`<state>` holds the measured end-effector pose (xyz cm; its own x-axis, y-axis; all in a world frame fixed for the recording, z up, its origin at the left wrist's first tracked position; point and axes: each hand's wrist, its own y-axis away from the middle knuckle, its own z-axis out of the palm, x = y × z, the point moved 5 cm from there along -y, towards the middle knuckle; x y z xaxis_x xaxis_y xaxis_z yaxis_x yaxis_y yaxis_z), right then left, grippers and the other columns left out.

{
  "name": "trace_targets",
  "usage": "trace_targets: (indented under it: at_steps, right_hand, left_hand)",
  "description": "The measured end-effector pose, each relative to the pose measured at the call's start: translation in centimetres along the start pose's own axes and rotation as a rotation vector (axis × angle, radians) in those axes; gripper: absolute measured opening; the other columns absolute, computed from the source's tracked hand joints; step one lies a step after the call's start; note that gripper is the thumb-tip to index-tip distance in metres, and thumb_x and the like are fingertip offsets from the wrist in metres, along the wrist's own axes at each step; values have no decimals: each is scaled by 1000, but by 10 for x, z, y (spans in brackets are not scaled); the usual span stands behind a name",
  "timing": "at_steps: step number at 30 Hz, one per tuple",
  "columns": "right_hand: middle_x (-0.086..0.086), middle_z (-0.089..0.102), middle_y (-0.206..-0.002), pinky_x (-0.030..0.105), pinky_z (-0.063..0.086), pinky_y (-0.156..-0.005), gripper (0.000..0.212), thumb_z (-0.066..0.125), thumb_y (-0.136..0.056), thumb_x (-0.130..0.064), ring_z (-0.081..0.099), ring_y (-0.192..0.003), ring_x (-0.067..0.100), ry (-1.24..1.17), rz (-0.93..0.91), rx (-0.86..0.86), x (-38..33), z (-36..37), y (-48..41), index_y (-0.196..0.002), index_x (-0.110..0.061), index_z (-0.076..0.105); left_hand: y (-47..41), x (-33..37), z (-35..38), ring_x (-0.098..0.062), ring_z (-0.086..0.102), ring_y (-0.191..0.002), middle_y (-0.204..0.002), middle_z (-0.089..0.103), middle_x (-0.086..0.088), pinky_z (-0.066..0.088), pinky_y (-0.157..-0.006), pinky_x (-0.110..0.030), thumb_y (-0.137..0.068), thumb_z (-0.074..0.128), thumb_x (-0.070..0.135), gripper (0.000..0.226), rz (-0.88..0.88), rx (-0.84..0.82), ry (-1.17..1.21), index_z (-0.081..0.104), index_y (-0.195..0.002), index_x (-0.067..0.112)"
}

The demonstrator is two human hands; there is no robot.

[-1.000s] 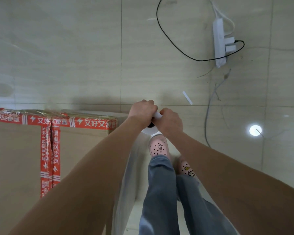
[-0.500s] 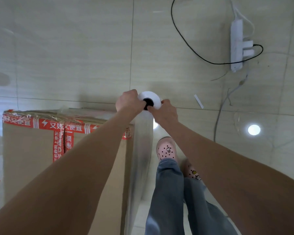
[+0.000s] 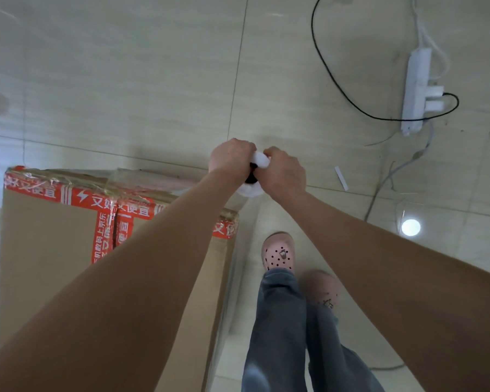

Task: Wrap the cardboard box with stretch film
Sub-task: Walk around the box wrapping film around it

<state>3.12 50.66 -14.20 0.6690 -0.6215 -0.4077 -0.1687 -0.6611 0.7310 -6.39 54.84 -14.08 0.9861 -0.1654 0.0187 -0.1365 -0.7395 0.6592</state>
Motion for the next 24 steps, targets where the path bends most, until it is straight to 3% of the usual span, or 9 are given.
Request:
trace_targets:
  at_steps: [3, 7, 10, 13, 16, 19, 24]
  right_hand:
    - [4, 62, -100, 29, 38, -68, 34, 56, -84, -26, 58, -92, 25, -50, 0, 17, -3, -3, 1, -117, -20, 55]
    - [3, 60, -103, 30, 41, -67, 43, 63, -83, -33, 53, -84, 22, -137, -32, -5, -13, 5, -1, -120, -16, 49]
    - [3, 57, -103, 31, 42, -70, 51, 63, -84, -41, 53, -85, 23, -183, -14, -53, -26, 13, -3, -124, -14, 46]
    - [10, 58, -117, 31, 39, -72, 52, 59, -88, -43, 57, -98, 28, -175, -22, -70, -46, 22, -11, -125, -10, 46]
    - [13, 58, -120, 30, 39, -72, 45, 56, -90, -37, 57, -106, 31, -149, -26, -81, -70, 33, -21, -124, -8, 48]
    - [13, 61, -116, 30, 39, -72, 35, 53, -91, -30, 58, -105, 33, -79, -66, -67, -91, 40, -27, -119, -9, 52]
    - [11, 61, -115, 29, 35, -72, 24, 50, -92, -23, 56, -106, 32, 39, -99, -59, -103, 33, -37, -112, -11, 56]
  left_hand:
    - [-2, -10, 0, -28, 60, -86, -98, 64, -9, 41, -65, -31, -85, 50, 11, 16, -49, 11, 28, 61, -95, 11]
    - [-4, -34, -6, -29, 60, -87, -97, 63, -11, 41, -63, -31, -84, 55, 14, 14, -166, 40, 237, 61, -95, 8]
    - [-6, -56, -11, -30, 61, -87, -90, 61, -12, 41, -62, -30, -82, 59, 16, 16, -263, 53, 377, 60, -93, 5]
    - [-5, -82, -13, -28, 60, -84, -86, 57, -9, 47, -64, -31, -83, 61, 21, 22, -383, 78, 494, 59, -95, 3]
    - [-1, -108, -7, -31, 67, -80, -91, 66, -12, 58, -71, -38, -82, 63, 28, 26, -488, 100, 627, 60, -91, 3]
    - [5, -124, -3, -33, 68, -77, -88, 69, -15, 59, -71, -41, -81, 62, 32, 30, -536, 107, 715, 60, -89, 3]
    - [0, -122, -15, -28, 54, -83, -92, 56, -8, 41, -65, -32, -87, 58, 28, 30, -450, 71, 565, 53, -106, 6]
